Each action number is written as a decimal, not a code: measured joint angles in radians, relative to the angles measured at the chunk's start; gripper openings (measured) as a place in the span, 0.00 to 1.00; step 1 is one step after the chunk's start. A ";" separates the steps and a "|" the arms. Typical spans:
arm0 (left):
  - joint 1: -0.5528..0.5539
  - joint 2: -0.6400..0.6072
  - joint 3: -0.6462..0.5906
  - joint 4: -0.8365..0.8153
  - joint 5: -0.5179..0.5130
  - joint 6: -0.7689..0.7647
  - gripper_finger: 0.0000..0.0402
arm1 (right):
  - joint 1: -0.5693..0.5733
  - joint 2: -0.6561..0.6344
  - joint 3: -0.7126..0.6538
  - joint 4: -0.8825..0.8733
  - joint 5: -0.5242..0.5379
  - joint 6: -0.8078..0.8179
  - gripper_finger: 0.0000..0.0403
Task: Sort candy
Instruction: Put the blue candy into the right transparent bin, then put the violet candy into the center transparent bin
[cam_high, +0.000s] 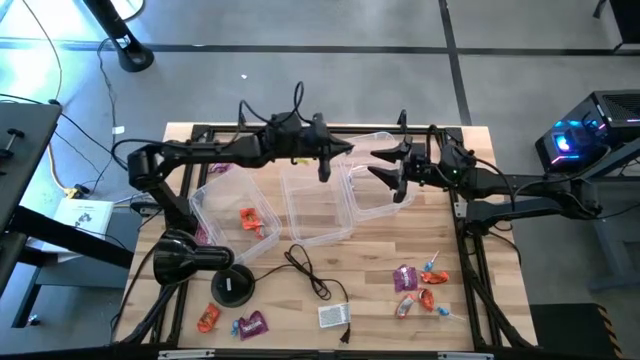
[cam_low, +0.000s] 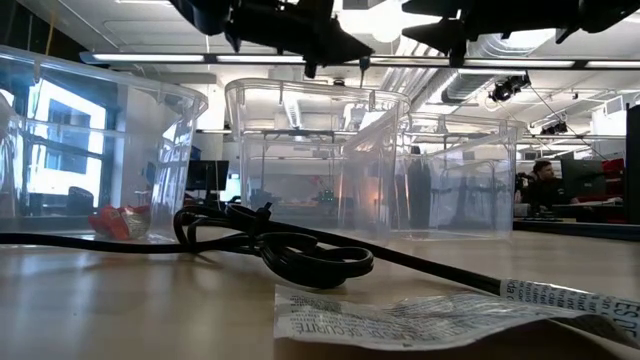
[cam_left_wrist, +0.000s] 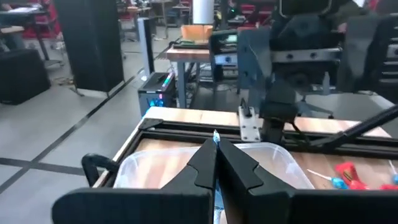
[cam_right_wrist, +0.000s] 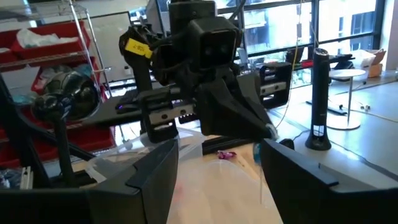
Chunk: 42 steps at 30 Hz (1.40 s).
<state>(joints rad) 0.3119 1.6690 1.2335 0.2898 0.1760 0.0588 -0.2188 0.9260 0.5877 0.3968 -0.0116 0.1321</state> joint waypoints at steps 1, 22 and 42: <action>0.000 0.005 0.000 0.013 0.018 0.004 0.00 | 0.000 0.000 0.000 -0.004 0.000 -0.005 0.55; 0.010 0.160 0.000 0.250 -0.067 -0.023 0.30 | -0.004 0.000 0.000 -0.005 0.003 -0.028 0.55; 0.114 -0.592 -0.030 -1.302 -0.738 -0.380 0.56 | -0.004 0.000 0.000 -0.093 0.038 -0.020 0.55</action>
<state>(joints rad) 0.4263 1.0769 1.2035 -1.0122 -0.5618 -0.3209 -0.2226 0.9262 0.5877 0.3042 0.0262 0.1126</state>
